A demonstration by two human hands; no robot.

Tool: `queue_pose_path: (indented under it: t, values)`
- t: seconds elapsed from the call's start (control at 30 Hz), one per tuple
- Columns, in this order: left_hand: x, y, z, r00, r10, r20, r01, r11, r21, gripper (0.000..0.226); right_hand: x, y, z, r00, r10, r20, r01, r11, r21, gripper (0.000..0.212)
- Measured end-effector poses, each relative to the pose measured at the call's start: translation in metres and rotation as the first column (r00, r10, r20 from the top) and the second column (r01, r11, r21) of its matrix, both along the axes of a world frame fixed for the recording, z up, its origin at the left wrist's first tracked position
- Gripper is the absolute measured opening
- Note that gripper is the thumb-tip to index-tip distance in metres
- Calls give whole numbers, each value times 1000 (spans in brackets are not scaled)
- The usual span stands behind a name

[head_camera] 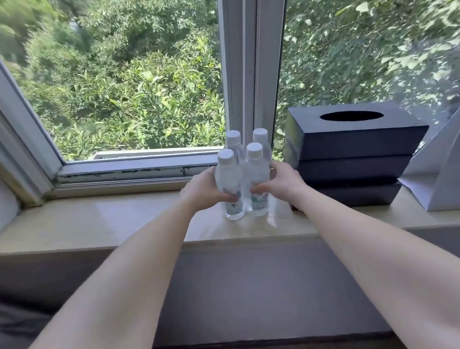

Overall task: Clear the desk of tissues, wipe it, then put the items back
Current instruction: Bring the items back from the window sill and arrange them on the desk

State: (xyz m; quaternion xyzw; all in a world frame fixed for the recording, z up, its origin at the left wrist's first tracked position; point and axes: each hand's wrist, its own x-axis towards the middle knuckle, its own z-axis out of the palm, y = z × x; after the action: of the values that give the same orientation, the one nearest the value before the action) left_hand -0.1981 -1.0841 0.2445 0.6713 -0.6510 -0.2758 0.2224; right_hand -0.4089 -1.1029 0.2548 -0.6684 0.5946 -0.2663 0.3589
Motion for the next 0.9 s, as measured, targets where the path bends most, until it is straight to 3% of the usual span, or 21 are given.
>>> queue_pose_path:
  t: [0.13, 0.3, 0.5, 0.9]
  values:
    - [17, 20, 8, 998, 14, -62, -15, 1000, -16, 59, 18, 6, 3, 997, 70, 39, -70, 998, -6, 54]
    - [56, 44, 13, 975, 126, -183, -135, 990, -35, 72, 54, 14, 11, 982, 141, 129, -140, 990, -17, 60]
    - [107, 94, 24, 917, 236, -321, -270, 961, -63, 54, 113, 34, 20, 943, 236, 235, -240, 971, -13, 56]
    - [240, 248, 36, 789, 498, -359, -566, 817, -109, 50, 277, 125, 21, 794, 502, 341, -525, 850, -29, 57]
